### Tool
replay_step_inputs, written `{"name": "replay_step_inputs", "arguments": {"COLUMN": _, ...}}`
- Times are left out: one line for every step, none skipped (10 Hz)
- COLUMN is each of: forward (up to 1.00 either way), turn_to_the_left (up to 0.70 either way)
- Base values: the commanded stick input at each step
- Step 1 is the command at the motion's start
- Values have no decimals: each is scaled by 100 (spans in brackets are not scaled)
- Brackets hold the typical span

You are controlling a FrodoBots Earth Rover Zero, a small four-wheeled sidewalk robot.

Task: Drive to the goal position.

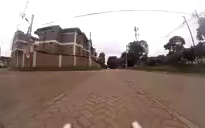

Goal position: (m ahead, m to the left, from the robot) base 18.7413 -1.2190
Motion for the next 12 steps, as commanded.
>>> {"name": "replay_step_inputs", "arguments": {"forward": 70, "turn_to_the_left": 7}}
{"name": "replay_step_inputs", "arguments": {"forward": 70, "turn_to_the_left": 1}}
{"name": "replay_step_inputs", "arguments": {"forward": 70, "turn_to_the_left": 3}}
{"name": "replay_step_inputs", "arguments": {"forward": 70, "turn_to_the_left": 0}}
{"name": "replay_step_inputs", "arguments": {"forward": 70, "turn_to_the_left": 0}}
{"name": "replay_step_inputs", "arguments": {"forward": 70, "turn_to_the_left": 0}}
{"name": "replay_step_inputs", "arguments": {"forward": 70, "turn_to_the_left": 0}}
{"name": "replay_step_inputs", "arguments": {"forward": 70, "turn_to_the_left": 0}}
{"name": "replay_step_inputs", "arguments": {"forward": 70, "turn_to_the_left": 0}}
{"name": "replay_step_inputs", "arguments": {"forward": 70, "turn_to_the_left": 0}}
{"name": "replay_step_inputs", "arguments": {"forward": 70, "turn_to_the_left": 4}}
{"name": "replay_step_inputs", "arguments": {"forward": 70, "turn_to_the_left": 5}}
